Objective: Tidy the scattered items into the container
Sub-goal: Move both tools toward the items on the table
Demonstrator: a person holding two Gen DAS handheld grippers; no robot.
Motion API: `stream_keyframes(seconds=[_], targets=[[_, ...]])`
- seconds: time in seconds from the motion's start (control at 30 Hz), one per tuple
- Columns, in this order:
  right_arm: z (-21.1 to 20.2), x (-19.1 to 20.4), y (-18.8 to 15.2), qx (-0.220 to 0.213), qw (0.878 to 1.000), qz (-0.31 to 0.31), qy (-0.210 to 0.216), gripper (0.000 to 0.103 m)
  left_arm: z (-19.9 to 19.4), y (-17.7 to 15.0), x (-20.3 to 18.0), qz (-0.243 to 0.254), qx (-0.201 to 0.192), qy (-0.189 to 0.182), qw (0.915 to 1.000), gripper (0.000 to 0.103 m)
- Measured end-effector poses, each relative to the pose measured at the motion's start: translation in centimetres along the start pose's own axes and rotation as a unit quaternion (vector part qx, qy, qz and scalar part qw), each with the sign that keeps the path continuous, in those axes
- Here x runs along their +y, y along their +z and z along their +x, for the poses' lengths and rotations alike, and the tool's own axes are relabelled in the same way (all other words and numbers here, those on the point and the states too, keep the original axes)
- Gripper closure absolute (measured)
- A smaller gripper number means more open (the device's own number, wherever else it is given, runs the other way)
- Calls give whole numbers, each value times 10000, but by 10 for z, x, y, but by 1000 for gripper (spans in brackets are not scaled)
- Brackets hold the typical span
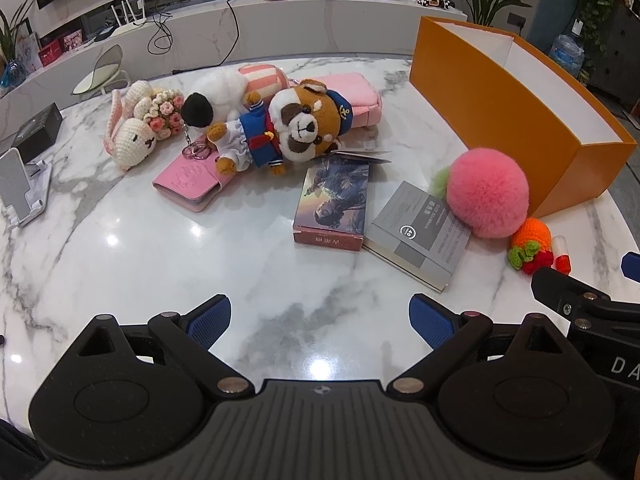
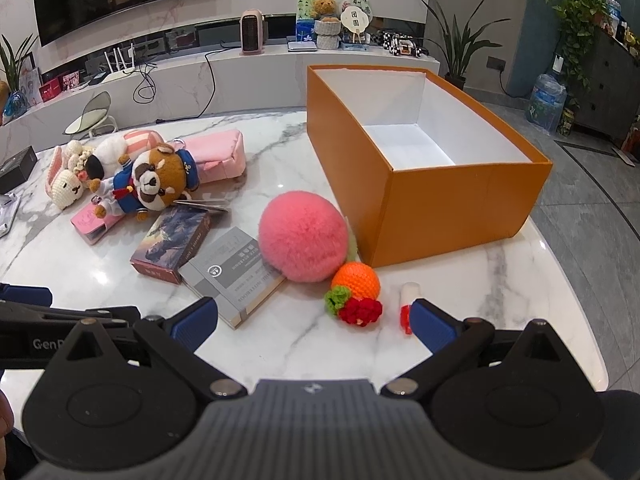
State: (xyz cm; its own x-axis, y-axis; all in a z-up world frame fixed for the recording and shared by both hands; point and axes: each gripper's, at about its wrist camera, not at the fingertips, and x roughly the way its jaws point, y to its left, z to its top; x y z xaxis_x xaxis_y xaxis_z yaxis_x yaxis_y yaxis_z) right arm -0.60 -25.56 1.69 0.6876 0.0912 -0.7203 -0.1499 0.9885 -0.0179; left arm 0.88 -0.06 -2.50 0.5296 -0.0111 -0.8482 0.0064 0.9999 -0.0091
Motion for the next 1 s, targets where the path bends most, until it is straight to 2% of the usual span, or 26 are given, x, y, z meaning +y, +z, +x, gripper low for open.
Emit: stream_keyframes(seconds=[0.4, 0.6, 0.7, 0.9, 1.0], targets=[[14, -6, 1, 82, 9999, 63, 57, 0, 19, 5, 0, 6, 123, -28, 9999, 0], [25, -20, 11, -4, 9980, 195, 596, 0, 32, 15, 2, 50, 133, -54, 9999, 0], [32, -22, 17, -11, 9975, 107, 702, 0, 42, 22, 5, 55, 123, -103, 9999, 0], [49, -21, 21, 27, 9969, -170, 763, 0, 62, 31, 13, 62, 40, -255, 9996, 0], [54, -27, 21, 13, 9980, -192, 607, 0, 72, 33, 14, 87, -11, -318, 9995, 0]])
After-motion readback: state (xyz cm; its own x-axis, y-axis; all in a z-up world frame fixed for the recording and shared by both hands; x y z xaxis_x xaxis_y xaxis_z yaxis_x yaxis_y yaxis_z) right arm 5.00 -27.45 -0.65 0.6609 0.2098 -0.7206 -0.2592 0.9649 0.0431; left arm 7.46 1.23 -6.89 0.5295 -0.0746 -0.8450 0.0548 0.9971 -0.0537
